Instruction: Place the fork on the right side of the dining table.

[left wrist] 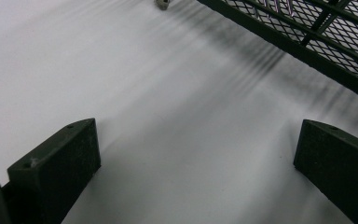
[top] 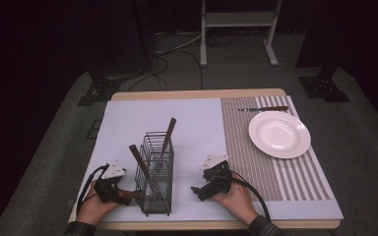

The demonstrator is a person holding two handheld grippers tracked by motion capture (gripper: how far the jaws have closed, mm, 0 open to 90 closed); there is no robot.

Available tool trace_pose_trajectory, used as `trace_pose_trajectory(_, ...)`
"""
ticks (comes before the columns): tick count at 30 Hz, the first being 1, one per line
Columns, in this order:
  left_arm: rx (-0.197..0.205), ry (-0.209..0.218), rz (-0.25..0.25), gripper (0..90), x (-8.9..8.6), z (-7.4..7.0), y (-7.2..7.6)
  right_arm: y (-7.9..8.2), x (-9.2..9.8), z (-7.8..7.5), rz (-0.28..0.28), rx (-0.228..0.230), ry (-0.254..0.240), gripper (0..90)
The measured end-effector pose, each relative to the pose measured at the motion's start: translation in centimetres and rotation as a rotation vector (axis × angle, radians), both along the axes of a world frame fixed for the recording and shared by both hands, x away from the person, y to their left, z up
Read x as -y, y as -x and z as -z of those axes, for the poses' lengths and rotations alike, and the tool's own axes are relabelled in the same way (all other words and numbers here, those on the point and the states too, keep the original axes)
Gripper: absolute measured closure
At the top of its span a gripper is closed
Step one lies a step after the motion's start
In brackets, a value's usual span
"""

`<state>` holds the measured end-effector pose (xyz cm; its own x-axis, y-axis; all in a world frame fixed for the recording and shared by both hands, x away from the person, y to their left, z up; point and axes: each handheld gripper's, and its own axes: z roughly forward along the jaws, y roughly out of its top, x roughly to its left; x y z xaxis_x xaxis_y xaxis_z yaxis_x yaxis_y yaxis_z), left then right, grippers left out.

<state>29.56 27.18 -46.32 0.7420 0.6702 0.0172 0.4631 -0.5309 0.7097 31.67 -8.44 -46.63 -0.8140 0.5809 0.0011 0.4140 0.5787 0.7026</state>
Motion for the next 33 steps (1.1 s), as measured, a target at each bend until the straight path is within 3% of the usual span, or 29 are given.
trace_pose_trajectory(9,0.001,0.0,0.0,0.0,0.0,0.0,0.0,0.0,0.0,-0.1,0.004,-0.006,0.004,0.0)
trace_pose_trajectory(11,0.001,0.0,0.0,0.0,0.0,0.0,0.0,-0.1,0.1,-0.2,0.003,-0.009,0.005,4.2)
trace_pose_trajectory(33,0.001,-0.004,0.003,0.0,0.0,0.0,0.0,-0.7,0.2,-2.6,-0.049,-0.036,-0.076,6.2)
